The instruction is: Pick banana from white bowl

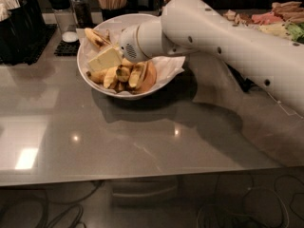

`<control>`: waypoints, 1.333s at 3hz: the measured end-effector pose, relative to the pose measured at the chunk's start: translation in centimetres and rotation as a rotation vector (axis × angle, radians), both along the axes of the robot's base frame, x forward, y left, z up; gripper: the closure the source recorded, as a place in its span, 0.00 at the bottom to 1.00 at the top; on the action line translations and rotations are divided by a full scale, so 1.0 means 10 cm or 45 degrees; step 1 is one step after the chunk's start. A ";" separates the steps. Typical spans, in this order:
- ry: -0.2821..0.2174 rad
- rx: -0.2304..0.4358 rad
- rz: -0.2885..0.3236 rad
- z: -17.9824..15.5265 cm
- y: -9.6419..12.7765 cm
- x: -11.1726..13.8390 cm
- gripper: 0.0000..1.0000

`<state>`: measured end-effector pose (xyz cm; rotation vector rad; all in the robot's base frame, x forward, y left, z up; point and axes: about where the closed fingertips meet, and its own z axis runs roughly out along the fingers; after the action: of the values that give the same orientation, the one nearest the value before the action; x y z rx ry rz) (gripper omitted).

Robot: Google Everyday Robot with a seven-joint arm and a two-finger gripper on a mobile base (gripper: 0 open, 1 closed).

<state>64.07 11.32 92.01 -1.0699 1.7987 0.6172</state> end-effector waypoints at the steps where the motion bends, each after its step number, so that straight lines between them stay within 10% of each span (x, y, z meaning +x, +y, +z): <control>1: 0.009 -0.032 -0.008 -0.06 0.01 0.03 0.26; 4: 0.028 -0.110 -0.008 -0.12 -0.02 0.06 0.91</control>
Offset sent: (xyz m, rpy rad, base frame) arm 0.0121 -0.0044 -0.0156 -0.0716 0.0182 -0.0221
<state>64.71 11.09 90.83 -1.1187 1.8614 0.5532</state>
